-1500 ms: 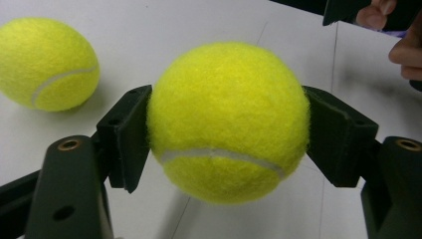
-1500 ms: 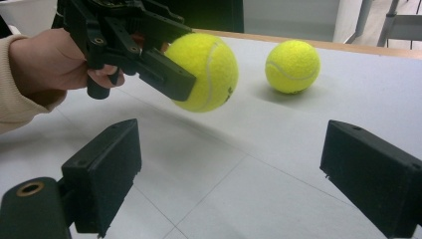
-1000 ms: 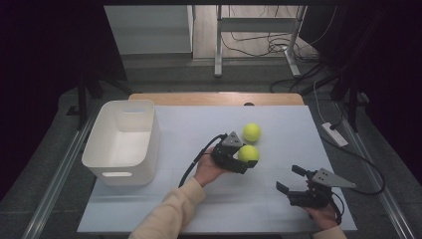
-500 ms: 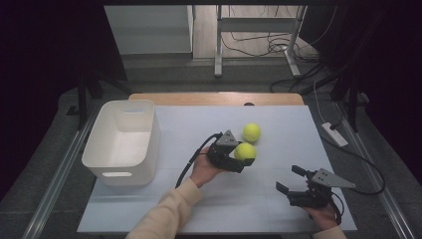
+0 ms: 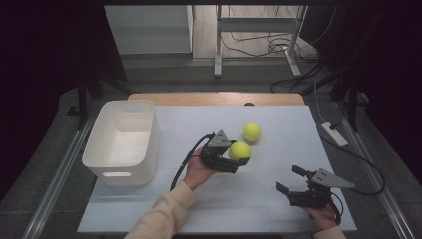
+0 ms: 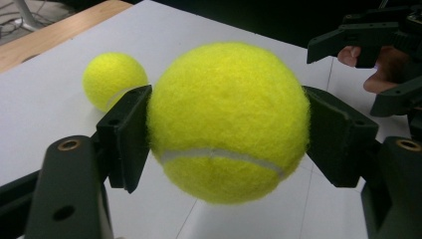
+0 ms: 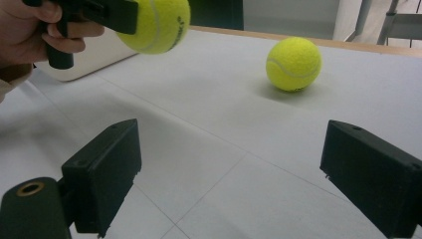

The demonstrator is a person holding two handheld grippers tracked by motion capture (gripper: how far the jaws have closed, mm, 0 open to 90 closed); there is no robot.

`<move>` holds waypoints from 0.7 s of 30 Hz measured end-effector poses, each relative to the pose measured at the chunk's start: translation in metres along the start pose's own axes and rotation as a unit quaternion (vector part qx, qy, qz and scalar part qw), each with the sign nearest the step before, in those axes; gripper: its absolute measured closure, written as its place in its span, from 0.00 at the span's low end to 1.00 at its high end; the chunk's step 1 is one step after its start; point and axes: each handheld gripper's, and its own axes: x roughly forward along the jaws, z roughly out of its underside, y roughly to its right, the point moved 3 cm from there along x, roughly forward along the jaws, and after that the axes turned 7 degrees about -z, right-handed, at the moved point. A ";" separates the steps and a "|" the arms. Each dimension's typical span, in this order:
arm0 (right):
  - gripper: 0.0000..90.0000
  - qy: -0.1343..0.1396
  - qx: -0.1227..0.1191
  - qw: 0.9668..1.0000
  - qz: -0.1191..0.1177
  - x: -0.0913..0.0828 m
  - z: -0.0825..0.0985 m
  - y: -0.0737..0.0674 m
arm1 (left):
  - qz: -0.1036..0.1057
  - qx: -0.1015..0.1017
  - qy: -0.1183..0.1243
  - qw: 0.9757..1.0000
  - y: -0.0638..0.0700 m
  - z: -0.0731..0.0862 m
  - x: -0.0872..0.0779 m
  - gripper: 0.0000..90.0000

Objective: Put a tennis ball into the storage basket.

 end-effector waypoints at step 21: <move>0.10 0.000 0.000 1.000 0.003 0.000 0.000 0.001 | -0.012 -0.012 0.011 1.000 -0.007 0.007 -0.022 0.30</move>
